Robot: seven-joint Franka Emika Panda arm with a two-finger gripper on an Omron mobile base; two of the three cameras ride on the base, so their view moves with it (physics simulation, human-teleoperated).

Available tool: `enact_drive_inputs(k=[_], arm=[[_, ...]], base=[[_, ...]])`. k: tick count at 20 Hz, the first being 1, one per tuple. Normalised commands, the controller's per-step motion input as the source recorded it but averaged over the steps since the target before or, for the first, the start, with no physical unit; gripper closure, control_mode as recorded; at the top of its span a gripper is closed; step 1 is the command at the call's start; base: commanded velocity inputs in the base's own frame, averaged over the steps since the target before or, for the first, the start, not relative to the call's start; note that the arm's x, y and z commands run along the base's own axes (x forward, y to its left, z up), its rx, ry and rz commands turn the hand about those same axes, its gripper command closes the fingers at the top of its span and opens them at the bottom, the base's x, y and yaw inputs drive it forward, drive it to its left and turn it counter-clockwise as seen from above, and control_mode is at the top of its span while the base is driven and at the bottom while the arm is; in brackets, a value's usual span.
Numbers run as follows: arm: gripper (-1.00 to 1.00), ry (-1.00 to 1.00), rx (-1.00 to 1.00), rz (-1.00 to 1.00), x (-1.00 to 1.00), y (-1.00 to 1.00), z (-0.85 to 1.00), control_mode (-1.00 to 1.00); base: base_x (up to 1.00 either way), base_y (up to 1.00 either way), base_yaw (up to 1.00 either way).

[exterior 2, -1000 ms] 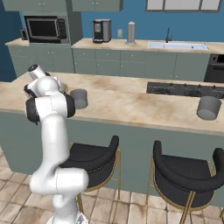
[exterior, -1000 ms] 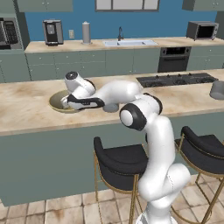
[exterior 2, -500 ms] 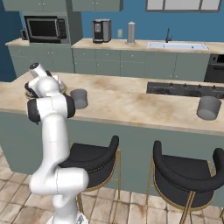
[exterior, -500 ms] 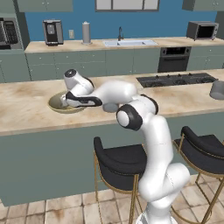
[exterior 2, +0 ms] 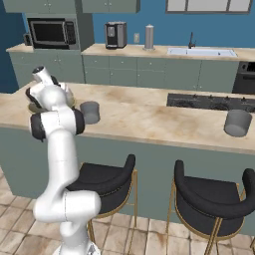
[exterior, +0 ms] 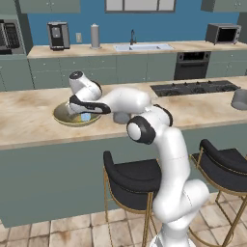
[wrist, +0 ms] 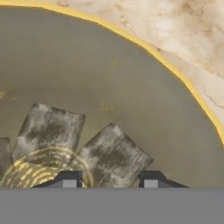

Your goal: There are four ice cubes in the ice bowl. Place two ice cubes in each glass of water.

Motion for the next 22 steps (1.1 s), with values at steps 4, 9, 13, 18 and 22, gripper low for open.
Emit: enact_drive_inputs(k=[4,9,13,18,22], arm=[[1.00,-0.14,0.03,0.00,-0.31,-0.07,0.16,-1.00],[1.00,-0.20,0.09,0.00,-0.32,-0.44,0.61,-1.00],[1.00,-0.11,0.20,-0.01,-0.25,-1.00,0.84,-1.00],[1.00,0.03,0.13,-0.11,-0.14,-1.00,0.50,-1.00],[1.00,0.13,0.03,-0.19,-0.01,-0.97,-0.18,-1.00]], base=[[0.00,0.00,0.00],[0.00,0.00,0.00],[0.00,0.00,0.00],[0.00,0.00,0.00],[0.00,0.00,0.00]])
